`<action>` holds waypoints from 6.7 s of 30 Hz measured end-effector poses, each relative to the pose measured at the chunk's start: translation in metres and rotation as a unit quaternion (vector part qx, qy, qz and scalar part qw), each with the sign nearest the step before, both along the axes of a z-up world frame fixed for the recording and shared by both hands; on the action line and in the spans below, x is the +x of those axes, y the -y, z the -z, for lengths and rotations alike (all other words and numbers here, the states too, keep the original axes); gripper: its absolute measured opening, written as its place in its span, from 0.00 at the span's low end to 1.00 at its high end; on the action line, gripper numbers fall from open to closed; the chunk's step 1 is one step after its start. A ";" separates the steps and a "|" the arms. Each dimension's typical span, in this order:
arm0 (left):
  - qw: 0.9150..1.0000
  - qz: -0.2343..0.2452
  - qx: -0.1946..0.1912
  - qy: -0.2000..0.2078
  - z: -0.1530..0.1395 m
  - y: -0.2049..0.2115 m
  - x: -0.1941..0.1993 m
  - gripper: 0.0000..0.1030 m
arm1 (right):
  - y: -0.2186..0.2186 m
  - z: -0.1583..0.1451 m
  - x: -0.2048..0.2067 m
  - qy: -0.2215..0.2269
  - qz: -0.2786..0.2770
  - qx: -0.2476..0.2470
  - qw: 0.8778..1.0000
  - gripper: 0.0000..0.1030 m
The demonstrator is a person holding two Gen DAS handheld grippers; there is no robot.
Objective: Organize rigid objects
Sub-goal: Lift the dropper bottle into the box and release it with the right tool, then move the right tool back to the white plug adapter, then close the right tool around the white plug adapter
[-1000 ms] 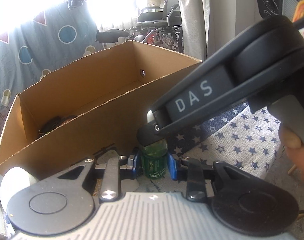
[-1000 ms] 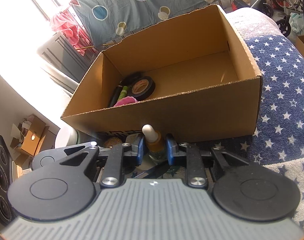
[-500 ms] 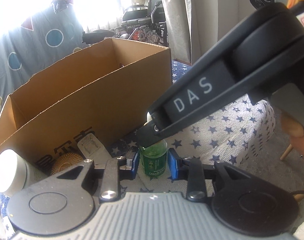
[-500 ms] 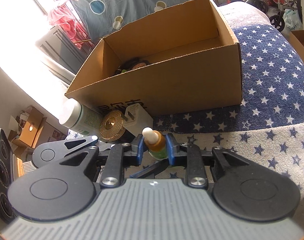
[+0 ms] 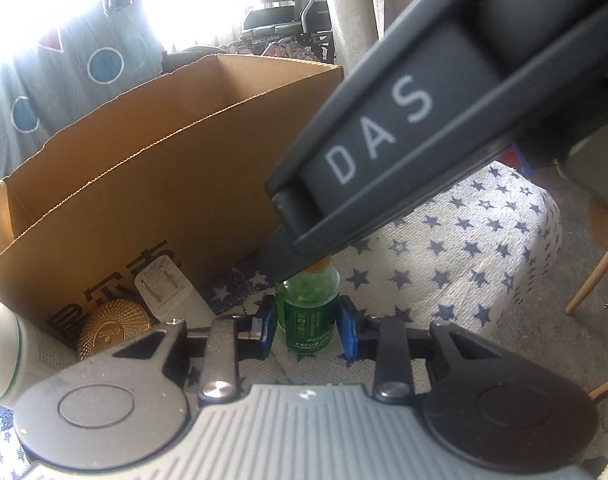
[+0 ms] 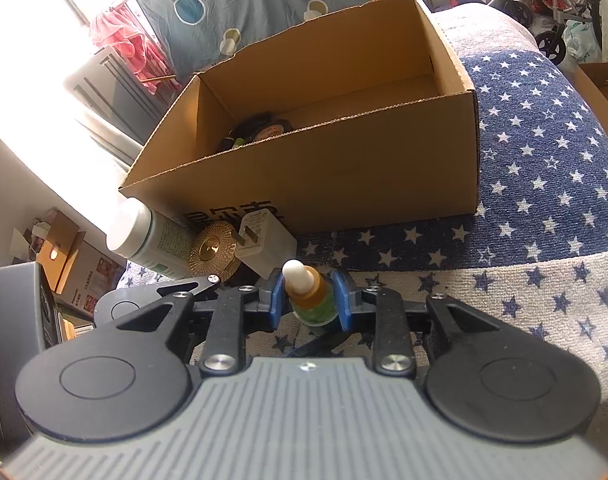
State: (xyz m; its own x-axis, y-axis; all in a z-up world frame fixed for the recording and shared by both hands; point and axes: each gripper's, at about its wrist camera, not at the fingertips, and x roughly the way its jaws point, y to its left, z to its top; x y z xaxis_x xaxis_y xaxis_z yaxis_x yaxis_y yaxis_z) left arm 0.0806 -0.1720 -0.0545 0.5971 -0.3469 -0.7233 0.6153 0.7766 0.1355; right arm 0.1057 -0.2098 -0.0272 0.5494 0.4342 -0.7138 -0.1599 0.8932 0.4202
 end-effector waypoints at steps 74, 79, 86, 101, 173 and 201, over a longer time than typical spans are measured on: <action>0.973 -0.158 -0.033 -0.165 -0.064 -0.054 0.284 0.58 | -0.063 -0.043 0.301 -0.026 -0.099 -0.061 0.993 0.34; 0.978 -0.152 -0.021 -0.140 -0.085 -0.055 0.262 0.64 | -0.038 -0.069 0.280 -0.013 -0.067 -0.035 0.997 0.44; 0.985 -0.143 -0.027 -0.095 -0.131 -0.073 0.206 0.74 | 0.022 -0.116 0.185 0.041 -0.016 0.030 0.999 0.50; 0.995 -0.092 -0.026 0.011 -0.153 -0.109 0.007 0.81 | 0.057 -0.077 -0.013 0.043 0.019 0.175 0.983 0.57; 0.993 -0.114 0.039 0.014 -0.027 -0.043 -0.005 0.15 | -0.011 0.036 0.085 -0.118 0.046 0.166 0.978 0.30; 0.998 -0.065 0.013 0.000 -0.027 -0.040 -0.031 0.27 | -0.021 0.021 0.011 -0.093 0.026 0.089 0.991 0.30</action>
State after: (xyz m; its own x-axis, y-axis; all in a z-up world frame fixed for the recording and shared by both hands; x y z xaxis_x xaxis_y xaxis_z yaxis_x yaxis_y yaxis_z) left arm 0.0493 -0.1320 -0.0279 0.6355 -0.2475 -0.7313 0.5096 0.8460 0.1565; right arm 0.1165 -0.1890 -0.0480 0.4396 0.5368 -0.7201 -0.0207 0.8076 0.5894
